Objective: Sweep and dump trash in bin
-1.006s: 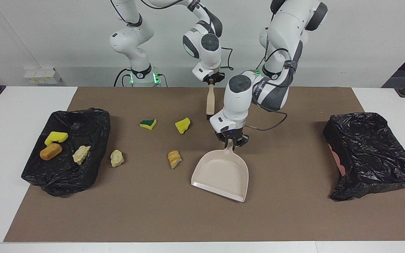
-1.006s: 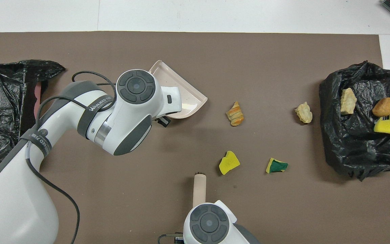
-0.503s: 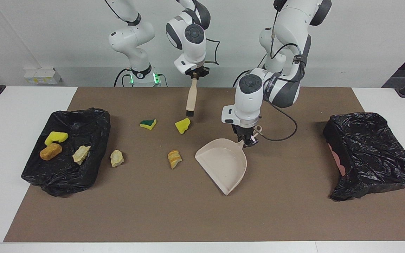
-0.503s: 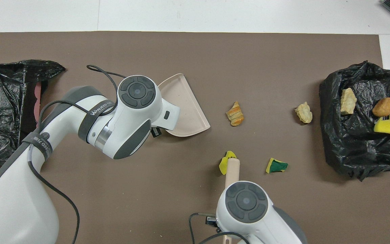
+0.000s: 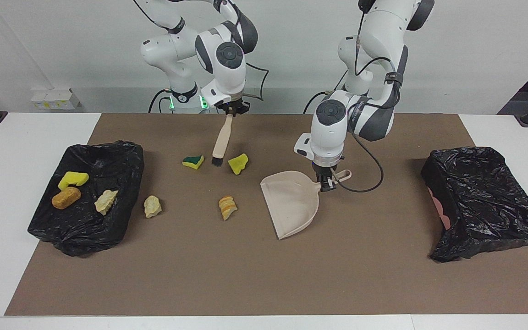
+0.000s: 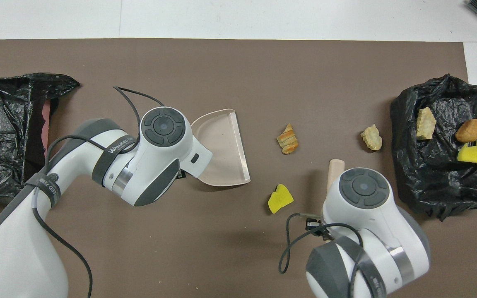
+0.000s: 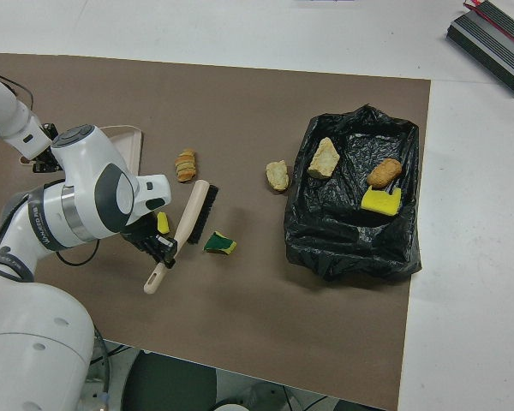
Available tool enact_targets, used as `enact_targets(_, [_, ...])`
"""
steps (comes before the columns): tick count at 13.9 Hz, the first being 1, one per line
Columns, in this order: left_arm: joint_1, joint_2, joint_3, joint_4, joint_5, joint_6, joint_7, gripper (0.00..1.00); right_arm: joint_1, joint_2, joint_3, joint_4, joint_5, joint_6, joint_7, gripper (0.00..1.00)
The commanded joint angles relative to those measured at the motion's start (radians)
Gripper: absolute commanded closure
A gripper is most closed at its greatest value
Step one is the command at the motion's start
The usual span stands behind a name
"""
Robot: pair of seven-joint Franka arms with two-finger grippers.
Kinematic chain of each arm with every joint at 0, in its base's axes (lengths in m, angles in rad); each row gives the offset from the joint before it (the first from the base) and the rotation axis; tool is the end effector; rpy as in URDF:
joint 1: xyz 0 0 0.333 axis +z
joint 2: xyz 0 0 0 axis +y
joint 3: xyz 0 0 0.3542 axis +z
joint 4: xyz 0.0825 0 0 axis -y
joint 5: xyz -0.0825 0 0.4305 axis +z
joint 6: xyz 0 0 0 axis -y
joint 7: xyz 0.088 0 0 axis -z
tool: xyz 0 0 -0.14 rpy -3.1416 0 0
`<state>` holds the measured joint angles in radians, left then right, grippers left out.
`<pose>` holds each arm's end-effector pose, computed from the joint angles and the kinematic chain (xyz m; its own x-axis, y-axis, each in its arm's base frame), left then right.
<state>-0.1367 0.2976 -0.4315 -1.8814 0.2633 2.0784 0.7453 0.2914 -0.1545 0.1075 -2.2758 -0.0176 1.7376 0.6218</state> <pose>0.5720 -0.3266 0.3377 0.1333 -0.9839 -0.1192 -0.9910 -0.1316 -0.0224 0.4305 0.1792 0.3777 0.9261 -0.2454 -0.2866 -0.1771 -0.9534 0.2442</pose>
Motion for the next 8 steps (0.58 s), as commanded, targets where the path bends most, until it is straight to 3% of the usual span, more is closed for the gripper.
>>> enact_targets(1, [-0.003,-0.066,0.002,-0.097,0.013,0.034,0.014,0.79,-0.089,0.016,0.014,0.010,-0.126,0.019,-0.057,1.00])
enact_targets(2, [-0.003,-0.068,0.002,-0.097,0.013,0.025,0.013,0.57,-0.122,0.026,0.014,0.010,-0.174,0.025,-0.085,1.00])
enact_targets(5, [-0.001,-0.077,0.003,-0.104,0.011,0.014,0.011,0.48,-0.193,0.050,0.014,0.016,-0.289,0.068,-0.158,1.00])
enact_targets(8, [0.005,-0.090,0.007,-0.128,0.013,0.012,0.005,0.44,-0.225,0.153,0.012,0.058,-0.419,0.118,-0.166,1.00])
